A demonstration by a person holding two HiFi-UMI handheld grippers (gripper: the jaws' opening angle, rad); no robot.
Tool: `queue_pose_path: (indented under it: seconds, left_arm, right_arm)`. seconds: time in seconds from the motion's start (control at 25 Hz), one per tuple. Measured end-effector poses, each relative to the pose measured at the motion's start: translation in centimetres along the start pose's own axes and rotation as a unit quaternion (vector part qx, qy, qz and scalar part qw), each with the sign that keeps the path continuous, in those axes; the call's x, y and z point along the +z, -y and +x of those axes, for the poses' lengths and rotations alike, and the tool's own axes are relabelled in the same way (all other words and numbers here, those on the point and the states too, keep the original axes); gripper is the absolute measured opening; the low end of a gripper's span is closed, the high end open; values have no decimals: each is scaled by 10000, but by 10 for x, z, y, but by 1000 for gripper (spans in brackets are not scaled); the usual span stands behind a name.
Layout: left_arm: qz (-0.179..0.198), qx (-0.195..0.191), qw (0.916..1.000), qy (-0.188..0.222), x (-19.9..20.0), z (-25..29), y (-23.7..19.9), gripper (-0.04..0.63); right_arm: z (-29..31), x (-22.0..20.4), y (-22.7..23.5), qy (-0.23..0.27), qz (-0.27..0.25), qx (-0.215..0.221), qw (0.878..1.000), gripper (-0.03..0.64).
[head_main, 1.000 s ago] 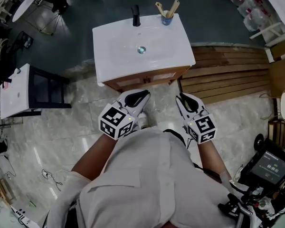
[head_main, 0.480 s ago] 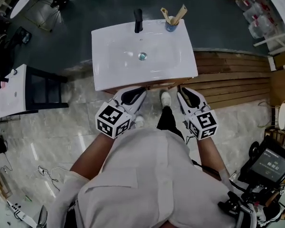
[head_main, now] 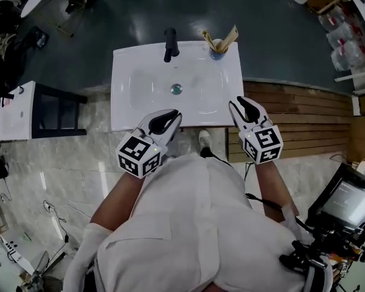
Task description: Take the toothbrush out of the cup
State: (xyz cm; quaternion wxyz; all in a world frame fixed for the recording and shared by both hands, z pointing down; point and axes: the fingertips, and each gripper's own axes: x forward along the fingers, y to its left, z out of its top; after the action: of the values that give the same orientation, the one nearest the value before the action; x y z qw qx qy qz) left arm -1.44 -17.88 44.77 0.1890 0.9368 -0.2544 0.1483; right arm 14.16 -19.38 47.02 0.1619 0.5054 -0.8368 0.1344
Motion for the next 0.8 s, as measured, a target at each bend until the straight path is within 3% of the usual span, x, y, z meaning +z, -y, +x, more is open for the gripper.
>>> queue_pose_path:
  seconds: [0.28, 0.36, 0.44, 0.6, 0.68, 0.8]
  left_arm:
    - [-116, 418, 9990, 69, 30, 58, -16, 21]
    - [-184, 540, 9984, 59, 29, 55, -20, 19]
    - [-239, 550, 9981, 126, 15, 11, -12, 9]
    - [-207, 398, 9985, 313, -36, -142, 31, 6]
    - [-221, 433, 9983, 327, -45, -170, 40, 6]
    - [-273, 548, 9976, 329, -43, -172, 41, 6]
  right_arm:
    - [55, 15, 98, 32, -31, 126, 9999, 101]
    - [68, 19, 106, 46, -39, 138, 9999, 107]
    - [62, 23, 72, 78, -84, 72, 9999, 109]
    - [10, 28, -69, 139, -273, -199, 9993, 114]
    - [3, 31, -90, 155, -308, -245, 9991, 117]
    - [12, 38, -82, 192, -281, -239, 9991, 129]
